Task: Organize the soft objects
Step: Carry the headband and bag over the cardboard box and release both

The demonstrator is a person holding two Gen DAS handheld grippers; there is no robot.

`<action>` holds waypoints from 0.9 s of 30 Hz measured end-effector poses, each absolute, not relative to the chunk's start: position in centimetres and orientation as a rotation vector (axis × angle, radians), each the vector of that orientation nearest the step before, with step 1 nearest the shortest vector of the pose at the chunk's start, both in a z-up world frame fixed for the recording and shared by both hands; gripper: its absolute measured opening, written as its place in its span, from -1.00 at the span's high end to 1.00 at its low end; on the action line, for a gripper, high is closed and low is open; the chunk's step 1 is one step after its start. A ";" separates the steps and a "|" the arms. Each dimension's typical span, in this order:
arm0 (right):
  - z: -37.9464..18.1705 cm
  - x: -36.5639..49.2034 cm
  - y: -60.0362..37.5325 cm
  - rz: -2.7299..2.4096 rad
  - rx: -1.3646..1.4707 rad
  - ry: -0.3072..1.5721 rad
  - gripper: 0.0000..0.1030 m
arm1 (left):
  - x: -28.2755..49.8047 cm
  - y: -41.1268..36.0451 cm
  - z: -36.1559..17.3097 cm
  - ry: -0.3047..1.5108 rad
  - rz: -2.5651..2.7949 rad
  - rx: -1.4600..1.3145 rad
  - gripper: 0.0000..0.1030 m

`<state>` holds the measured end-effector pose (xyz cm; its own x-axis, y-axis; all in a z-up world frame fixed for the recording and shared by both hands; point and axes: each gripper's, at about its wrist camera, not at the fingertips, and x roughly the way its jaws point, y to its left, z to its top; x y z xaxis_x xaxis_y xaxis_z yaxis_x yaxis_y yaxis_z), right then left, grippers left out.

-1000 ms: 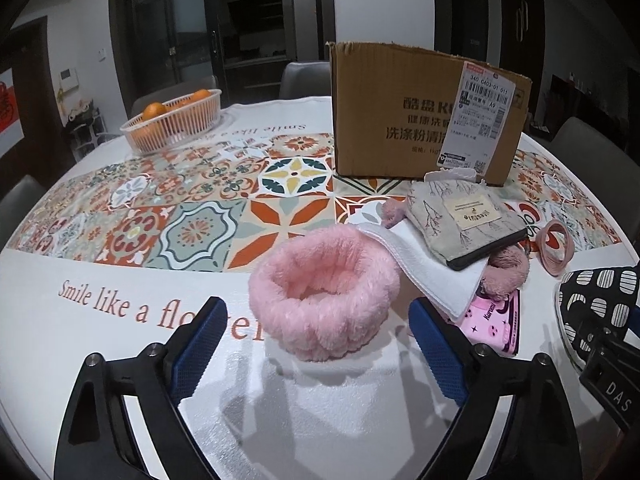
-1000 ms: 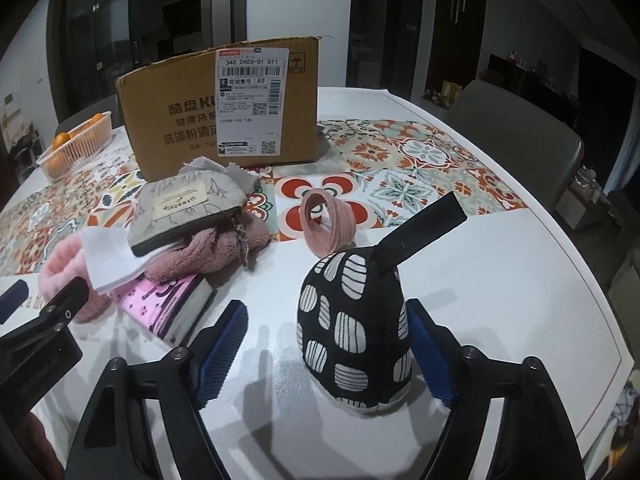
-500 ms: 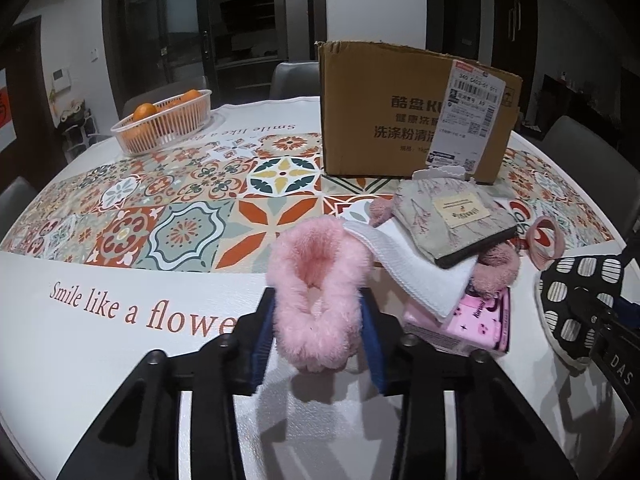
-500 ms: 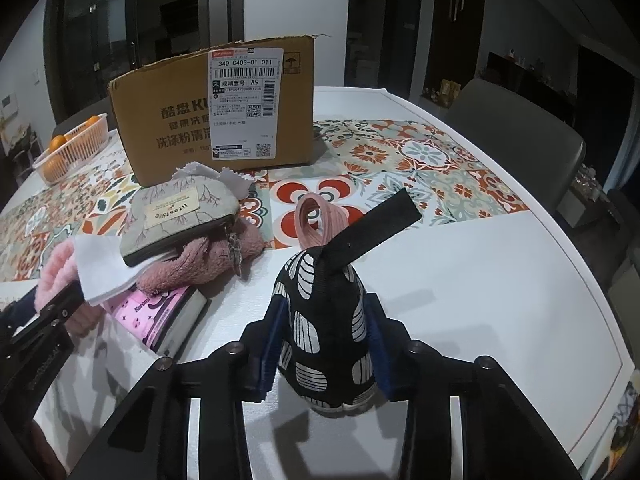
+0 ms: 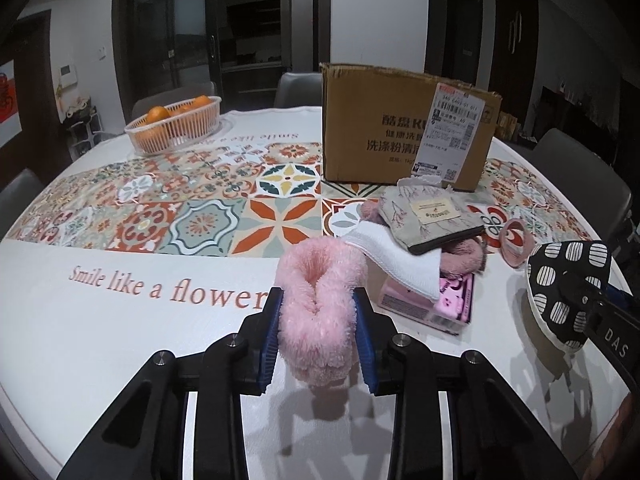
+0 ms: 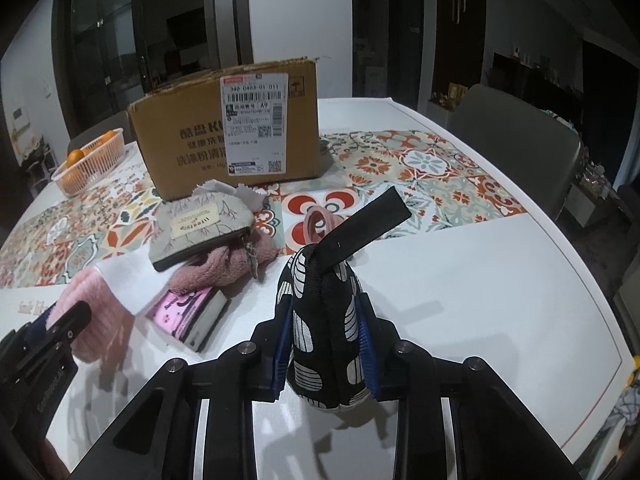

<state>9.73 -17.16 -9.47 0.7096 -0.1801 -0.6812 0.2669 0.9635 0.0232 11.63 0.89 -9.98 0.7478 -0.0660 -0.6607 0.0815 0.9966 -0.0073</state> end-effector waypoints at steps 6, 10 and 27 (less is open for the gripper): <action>-8.0 8.2 -17.0 -0.235 0.126 0.706 0.40 | 9.1 1.2 -7.8 0.669 -0.080 0.025 0.34; -6.8 7.2 -16.8 -0.222 0.125 0.669 0.40 | 7.9 1.4 -6.0 0.629 -0.092 0.019 0.35; -0.7 6.9 -16.2 -0.148 0.134 0.491 0.40 | 9.1 0.7 0.0 0.488 -0.172 -0.003 0.35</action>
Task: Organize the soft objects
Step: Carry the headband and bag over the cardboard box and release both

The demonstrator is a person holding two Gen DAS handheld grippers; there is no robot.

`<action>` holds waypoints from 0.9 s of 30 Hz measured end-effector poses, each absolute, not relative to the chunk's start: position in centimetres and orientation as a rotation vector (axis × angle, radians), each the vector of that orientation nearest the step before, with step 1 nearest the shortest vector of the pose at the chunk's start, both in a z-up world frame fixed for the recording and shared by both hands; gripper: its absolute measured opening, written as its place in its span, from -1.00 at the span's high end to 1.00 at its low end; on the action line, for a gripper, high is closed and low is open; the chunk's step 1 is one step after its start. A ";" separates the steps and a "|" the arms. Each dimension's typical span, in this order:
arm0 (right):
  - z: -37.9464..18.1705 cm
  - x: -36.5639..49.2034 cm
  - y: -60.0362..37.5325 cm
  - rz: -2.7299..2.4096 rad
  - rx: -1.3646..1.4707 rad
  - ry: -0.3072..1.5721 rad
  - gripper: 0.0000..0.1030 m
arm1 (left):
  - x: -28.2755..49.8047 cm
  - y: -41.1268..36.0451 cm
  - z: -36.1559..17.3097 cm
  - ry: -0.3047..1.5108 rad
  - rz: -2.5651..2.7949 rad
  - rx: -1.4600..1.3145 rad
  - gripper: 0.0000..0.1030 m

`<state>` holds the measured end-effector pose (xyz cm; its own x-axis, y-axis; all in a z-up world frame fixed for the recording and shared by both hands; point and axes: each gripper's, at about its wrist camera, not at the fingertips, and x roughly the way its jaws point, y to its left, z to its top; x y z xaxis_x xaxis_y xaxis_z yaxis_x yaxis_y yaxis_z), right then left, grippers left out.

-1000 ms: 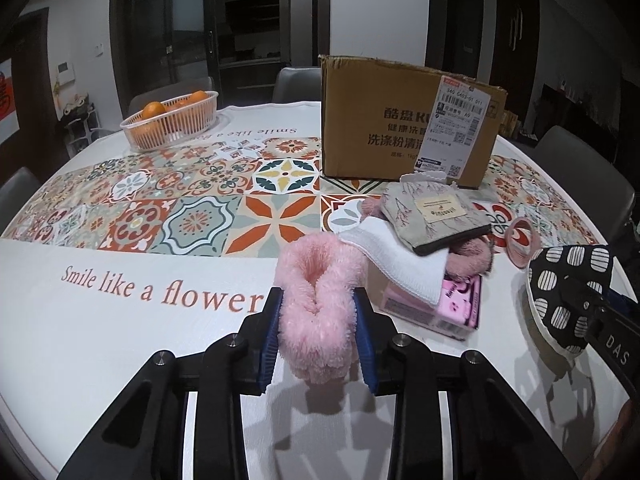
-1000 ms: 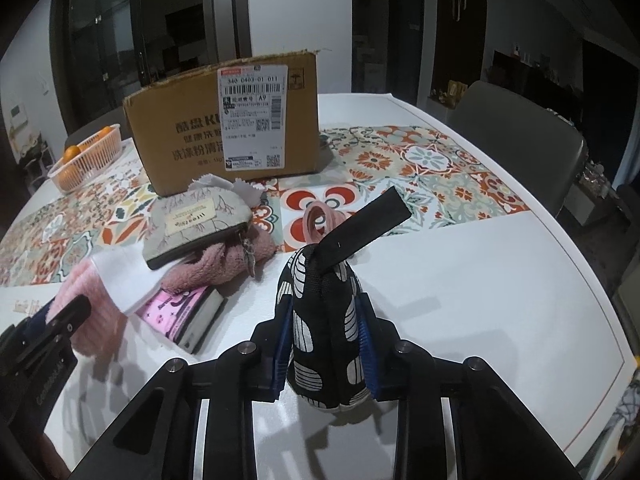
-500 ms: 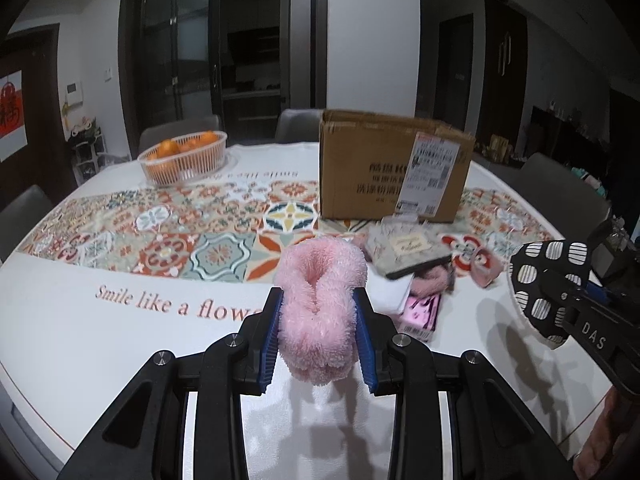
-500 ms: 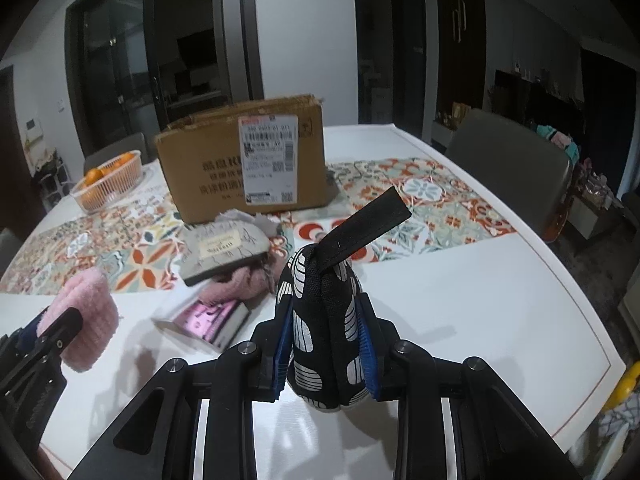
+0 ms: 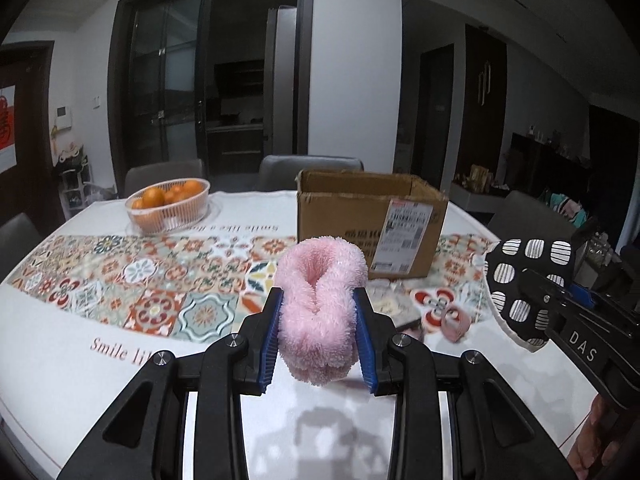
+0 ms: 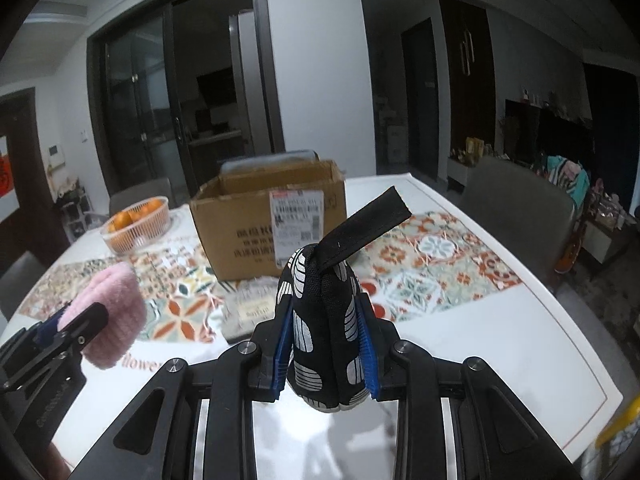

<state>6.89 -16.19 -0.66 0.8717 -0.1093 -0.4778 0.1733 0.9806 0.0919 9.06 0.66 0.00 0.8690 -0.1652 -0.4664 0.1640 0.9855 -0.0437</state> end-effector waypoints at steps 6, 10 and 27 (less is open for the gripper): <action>0.9 8.7 -16.3 -0.127 0.142 0.452 0.40 | 11.3 0.0 1.5 0.452 -0.191 -0.012 0.35; 1.7 10.4 -16.6 -0.112 0.144 0.437 0.40 | 13.0 -0.8 2.4 0.418 -0.194 0.007 0.35; 4.6 18.8 -18.1 -0.082 0.123 0.362 0.40 | 21.1 -3.3 5.1 0.337 -0.218 0.035 0.35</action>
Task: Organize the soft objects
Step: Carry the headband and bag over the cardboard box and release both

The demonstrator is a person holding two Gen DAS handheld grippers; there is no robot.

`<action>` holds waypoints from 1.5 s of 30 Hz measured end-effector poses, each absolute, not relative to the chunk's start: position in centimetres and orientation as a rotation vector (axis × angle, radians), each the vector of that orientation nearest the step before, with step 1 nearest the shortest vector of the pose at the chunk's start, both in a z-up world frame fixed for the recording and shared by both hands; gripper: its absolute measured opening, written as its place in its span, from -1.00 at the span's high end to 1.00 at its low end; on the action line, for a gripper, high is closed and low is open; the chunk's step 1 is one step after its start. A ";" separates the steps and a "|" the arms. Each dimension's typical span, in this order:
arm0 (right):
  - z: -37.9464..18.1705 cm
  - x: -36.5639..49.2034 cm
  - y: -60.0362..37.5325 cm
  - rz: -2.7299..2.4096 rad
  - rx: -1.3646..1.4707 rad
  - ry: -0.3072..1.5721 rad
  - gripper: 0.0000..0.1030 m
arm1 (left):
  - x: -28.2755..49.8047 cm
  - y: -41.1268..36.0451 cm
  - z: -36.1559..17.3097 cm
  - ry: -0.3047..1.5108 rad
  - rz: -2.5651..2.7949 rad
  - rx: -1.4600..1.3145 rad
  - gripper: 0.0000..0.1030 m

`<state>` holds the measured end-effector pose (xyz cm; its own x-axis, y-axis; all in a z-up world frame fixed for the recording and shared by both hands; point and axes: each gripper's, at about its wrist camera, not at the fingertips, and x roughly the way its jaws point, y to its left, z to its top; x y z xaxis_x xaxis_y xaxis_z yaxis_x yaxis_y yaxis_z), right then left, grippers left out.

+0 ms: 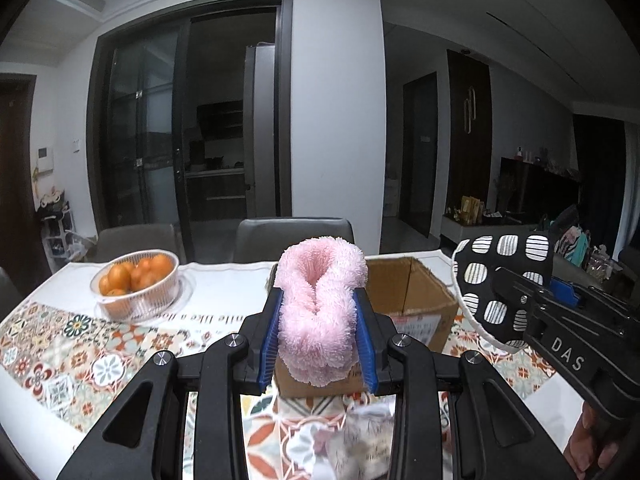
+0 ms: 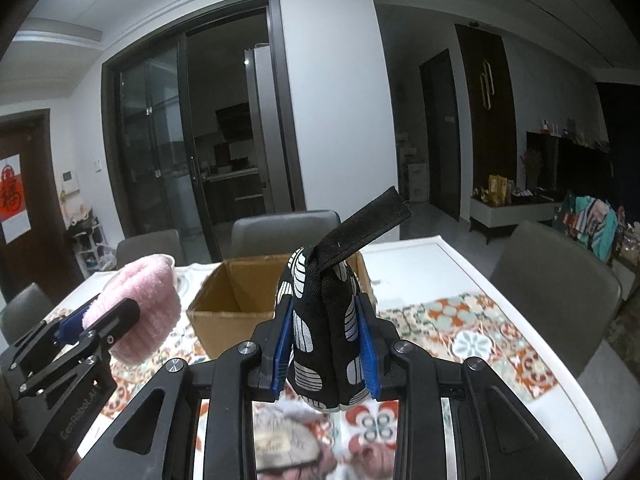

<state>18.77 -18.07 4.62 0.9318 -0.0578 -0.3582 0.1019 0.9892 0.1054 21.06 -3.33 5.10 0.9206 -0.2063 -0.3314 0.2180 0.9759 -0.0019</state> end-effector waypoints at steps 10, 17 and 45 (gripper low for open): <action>5.6 23.9 -19.2 -0.041 0.116 0.354 0.40 | 25.2 -4.6 5.8 0.313 -0.221 0.056 0.34; 5.8 27.4 -19.6 -0.008 0.109 0.376 0.40 | 28.5 -5.7 5.8 0.335 -0.233 0.058 0.34; 0.9 36.0 -20.4 0.026 0.063 0.559 -0.11 | 34.1 -8.4 1.4 0.487 -0.195 0.132 -0.23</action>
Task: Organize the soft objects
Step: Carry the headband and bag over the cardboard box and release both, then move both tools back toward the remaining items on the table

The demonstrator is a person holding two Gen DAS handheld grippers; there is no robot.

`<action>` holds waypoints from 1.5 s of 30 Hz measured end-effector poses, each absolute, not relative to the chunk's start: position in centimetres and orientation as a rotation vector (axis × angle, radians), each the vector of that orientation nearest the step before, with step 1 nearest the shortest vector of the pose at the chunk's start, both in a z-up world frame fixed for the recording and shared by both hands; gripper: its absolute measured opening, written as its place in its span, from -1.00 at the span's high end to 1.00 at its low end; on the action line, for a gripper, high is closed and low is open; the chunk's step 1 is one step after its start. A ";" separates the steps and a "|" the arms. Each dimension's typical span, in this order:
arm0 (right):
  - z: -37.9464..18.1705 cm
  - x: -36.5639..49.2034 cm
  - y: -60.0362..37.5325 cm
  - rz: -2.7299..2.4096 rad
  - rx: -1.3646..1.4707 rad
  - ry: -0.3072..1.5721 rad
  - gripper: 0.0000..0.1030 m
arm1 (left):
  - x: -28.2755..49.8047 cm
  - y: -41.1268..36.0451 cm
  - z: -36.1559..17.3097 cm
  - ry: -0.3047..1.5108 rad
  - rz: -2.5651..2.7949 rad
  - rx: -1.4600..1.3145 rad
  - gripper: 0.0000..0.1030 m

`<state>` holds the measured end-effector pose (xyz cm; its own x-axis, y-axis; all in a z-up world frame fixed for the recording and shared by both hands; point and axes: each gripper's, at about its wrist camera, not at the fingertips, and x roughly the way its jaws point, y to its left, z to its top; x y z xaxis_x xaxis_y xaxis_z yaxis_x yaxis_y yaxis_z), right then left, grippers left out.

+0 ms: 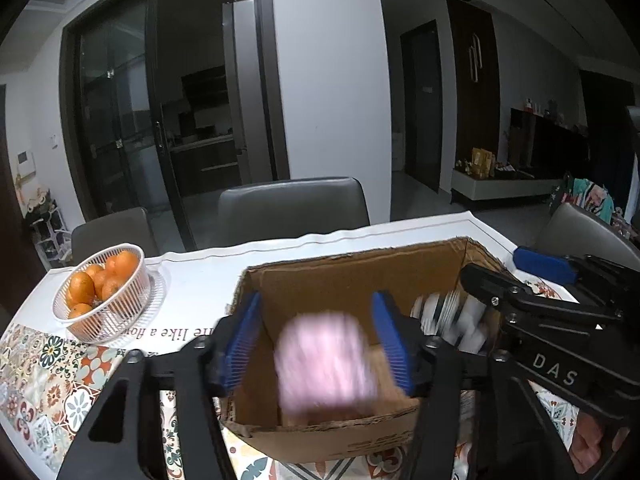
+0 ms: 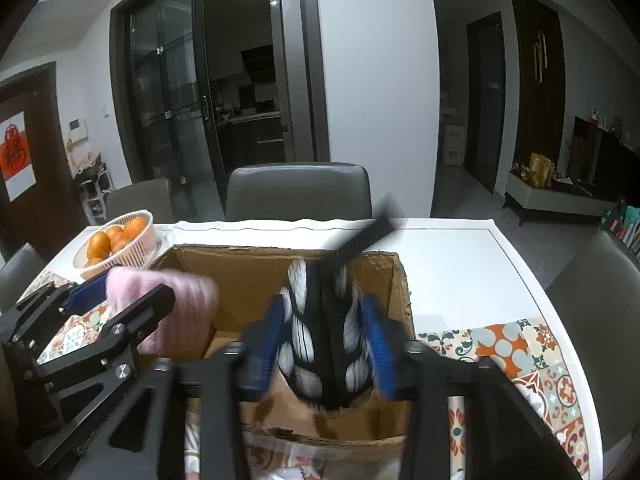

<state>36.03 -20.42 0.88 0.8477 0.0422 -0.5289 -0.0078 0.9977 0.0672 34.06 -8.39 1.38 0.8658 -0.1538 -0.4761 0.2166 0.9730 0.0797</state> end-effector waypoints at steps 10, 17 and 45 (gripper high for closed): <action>2.6 33.4 -20.6 -0.017 0.069 0.514 -0.18 | 30.6 -7.6 3.8 0.415 -0.155 0.138 -0.48; 4.8 29.5 -20.1 -0.039 0.047 0.456 -0.18 | 27.0 -6.6 6.0 0.358 -0.133 0.132 -0.66; 5.1 15.7 -19.1 -0.068 0.112 0.432 -0.19 | 14.5 -3.0 5.3 0.357 -0.098 0.114 -0.69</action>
<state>15.70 -19.14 5.14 0.9061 -0.0416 -0.4210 0.0891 0.9916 0.0938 14.55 -3.00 5.25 0.9323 -0.0754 -0.3537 0.1154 0.9889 0.0935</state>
